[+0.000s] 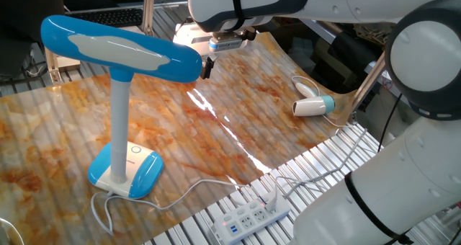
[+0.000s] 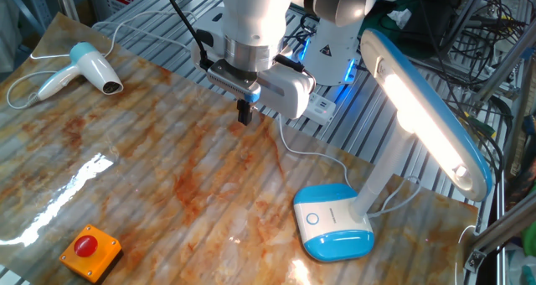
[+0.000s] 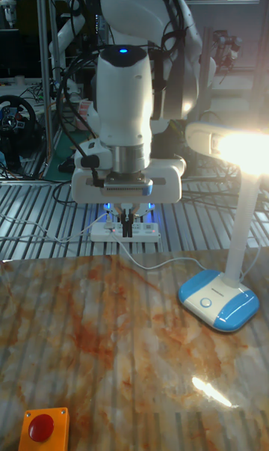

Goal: Turn off the desk lamp by pressing the button

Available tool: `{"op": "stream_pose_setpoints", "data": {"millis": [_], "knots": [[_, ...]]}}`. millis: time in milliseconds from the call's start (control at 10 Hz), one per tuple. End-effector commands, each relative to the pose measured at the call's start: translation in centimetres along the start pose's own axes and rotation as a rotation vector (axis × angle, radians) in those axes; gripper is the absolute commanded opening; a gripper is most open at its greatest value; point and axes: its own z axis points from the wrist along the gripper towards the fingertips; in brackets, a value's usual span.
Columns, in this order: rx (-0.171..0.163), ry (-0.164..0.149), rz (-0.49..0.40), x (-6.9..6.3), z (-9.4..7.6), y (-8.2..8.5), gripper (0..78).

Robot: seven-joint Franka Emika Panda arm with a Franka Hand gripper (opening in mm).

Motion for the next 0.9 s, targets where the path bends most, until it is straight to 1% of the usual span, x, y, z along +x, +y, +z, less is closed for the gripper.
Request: {"op": "stream_pose_setpoints", "data": {"millis": [100,200,400,900], "knots": [[0.061,-0.003,0.062,0.0,0.0,0.0,0.0],[0.087,0.0,0.051,0.0,-0.01,0.0,0.0],[0.087,0.001,0.051,0.0,-0.01,0.0,0.0],[0.073,0.023,0.058,-0.01,0.03,0.0,0.0]]}}
